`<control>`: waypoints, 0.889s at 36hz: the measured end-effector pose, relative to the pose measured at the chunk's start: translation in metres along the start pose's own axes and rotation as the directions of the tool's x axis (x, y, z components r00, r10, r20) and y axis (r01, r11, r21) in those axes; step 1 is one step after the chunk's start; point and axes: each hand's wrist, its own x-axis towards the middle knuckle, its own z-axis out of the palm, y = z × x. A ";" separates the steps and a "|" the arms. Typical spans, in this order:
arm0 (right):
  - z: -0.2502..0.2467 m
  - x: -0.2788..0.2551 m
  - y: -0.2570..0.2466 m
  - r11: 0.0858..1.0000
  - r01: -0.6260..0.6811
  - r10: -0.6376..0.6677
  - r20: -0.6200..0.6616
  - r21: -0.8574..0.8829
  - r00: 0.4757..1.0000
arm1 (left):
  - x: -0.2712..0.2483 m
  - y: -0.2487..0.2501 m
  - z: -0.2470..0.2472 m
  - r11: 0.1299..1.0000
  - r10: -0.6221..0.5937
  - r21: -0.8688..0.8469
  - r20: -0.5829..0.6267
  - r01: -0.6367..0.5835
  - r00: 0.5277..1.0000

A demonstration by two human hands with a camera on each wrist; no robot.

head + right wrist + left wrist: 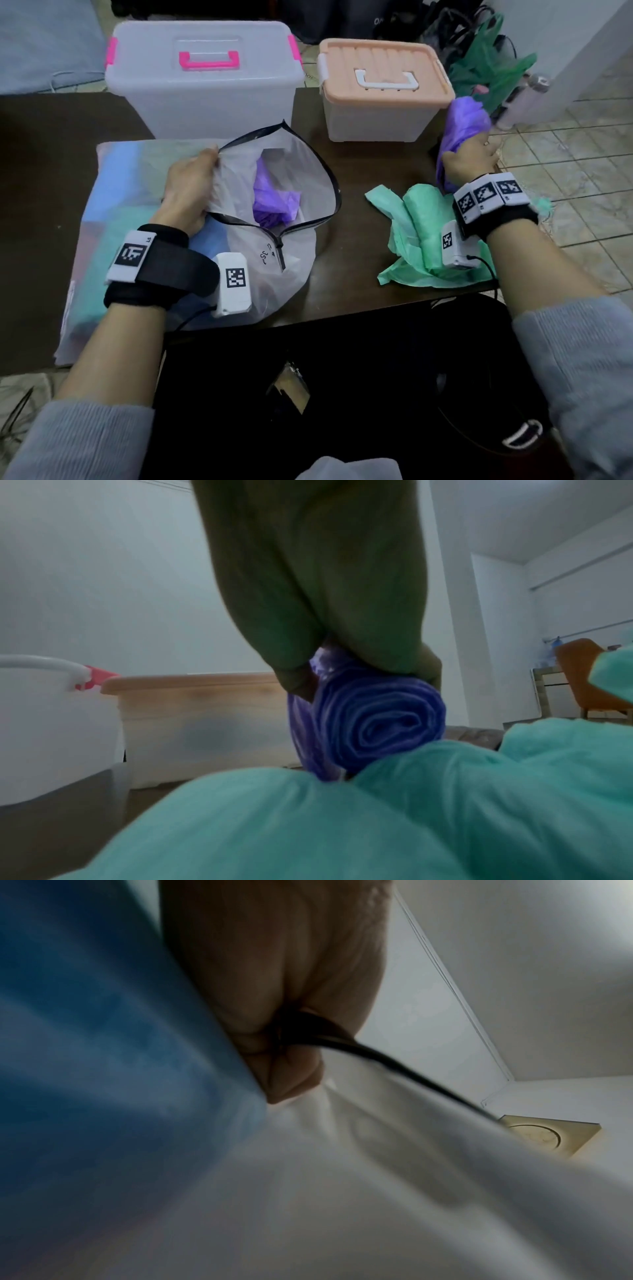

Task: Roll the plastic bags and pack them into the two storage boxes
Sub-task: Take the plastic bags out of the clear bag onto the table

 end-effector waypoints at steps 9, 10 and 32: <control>0.003 0.004 -0.001 0.981 0.028 -0.001 0.143 -0.191 0.990 | 0.002 -0.002 -0.001 1.000 -0.012 -0.011 0.014 0.012 1.000; 0.004 0.004 -0.001 0.977 0.036 -0.001 0.162 -0.211 0.987 | 0.003 -0.002 -0.002 1.000 -0.015 -0.007 0.019 0.015 1.000; -0.033 -0.026 -0.017 0.915 0.242 -0.154 0.274 -0.323 0.949 | 0.011 -0.009 -0.003 0.999 -0.006 -0.050 0.026 0.007 1.000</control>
